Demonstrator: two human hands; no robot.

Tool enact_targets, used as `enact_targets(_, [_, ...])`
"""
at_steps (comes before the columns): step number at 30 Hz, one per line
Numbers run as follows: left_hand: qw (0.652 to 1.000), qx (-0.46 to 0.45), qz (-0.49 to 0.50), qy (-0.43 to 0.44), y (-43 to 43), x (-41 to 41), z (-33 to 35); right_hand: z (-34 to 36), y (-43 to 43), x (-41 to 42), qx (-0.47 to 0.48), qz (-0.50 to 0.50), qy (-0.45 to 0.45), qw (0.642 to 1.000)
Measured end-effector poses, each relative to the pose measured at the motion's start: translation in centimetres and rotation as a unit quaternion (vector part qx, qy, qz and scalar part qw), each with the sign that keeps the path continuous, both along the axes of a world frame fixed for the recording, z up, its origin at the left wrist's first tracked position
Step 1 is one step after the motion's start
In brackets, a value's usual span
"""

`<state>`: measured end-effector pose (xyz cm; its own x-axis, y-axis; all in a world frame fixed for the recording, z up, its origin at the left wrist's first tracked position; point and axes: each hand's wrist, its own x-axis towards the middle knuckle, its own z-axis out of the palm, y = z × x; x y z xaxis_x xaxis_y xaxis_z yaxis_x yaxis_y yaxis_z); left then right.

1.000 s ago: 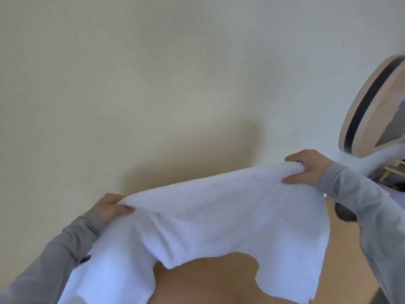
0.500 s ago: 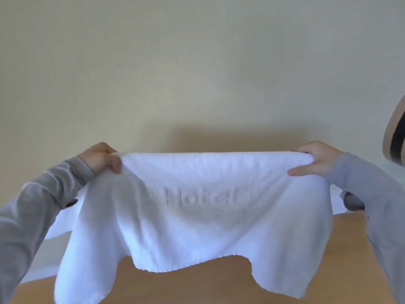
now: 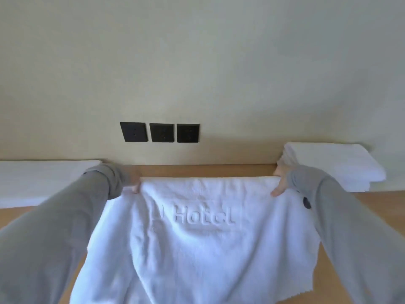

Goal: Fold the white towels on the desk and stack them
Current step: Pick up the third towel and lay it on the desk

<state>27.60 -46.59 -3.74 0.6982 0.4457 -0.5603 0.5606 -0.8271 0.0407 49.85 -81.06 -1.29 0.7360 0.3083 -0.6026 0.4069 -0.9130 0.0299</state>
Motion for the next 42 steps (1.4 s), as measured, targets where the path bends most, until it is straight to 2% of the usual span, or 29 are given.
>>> enact_targets(3, [0.998, 0.052, -0.039, -0.027, -0.1, 1.3, -9.0, -8.4, 1.6, 1.0, -0.008, 0.006, -0.012, 1.0])
enact_targets(7, [0.972, 0.162, -0.094, -0.139, -0.5, 2.9, -17.4, -15.3, 3.3, 2.6, -0.016, 0.057, -0.177, 0.982])
enact_targets(10, [0.965, 0.158, -0.075, -0.195, -1.1, 3.3, -20.8, -18.7, 5.1, 2.0, 0.041, 0.04, -0.257, 0.965])
enact_targets(13, [0.973, 0.101, -0.046, -0.202, -1.9, 3.2, -24.2, -22.7, 8.8, -3.4, 0.171, 0.121, -0.237, 0.949])
enact_targets(15, [0.971, 0.082, -0.024, -0.223, -1.8, 3.1, -25.9, -24.7, 11.1, -7.4, 0.21, 0.199, -0.197, 0.937])
enact_targets(17, [0.968, 0.084, -0.016, -0.235, -1.4, 3.0, -26.4, -26.2, 12.1, -8.9, 0.206, 0.226, -0.179, 0.935])
enact_targets(22, [0.967, 0.089, -0.024, -0.237, -1.4, 3.0, -25.7, -27.7, 11.3, -6.3, 0.176, 0.234, -0.19, 0.937])
enact_targets(26, [0.966, 0.091, -0.031, -0.238, -1.5, 3.0, -25.4, -27.7, 9.9, -4.8, 0.151, 0.171, -0.188, 0.955])
enact_targets(33, [0.962, 0.084, -0.053, -0.255, -4.1, 4.5, -24.1, -27.3, 6.1, -2.4, 0.127, 0.119, -0.188, 0.967])
enact_targets(39, [0.965, 0.083, 0.002, -0.249, -4.3, -3.0, -24.6, -26.7, 3.5, -1.1, 0.106, 0.098, -0.179, 0.973])
enact_targets(42, [0.966, 0.079, 0.057, -0.241, -4.9, -6.8, -24.1, -25.7, 5.7, -2.7, 0.163, 0.048, -0.171, 0.971])
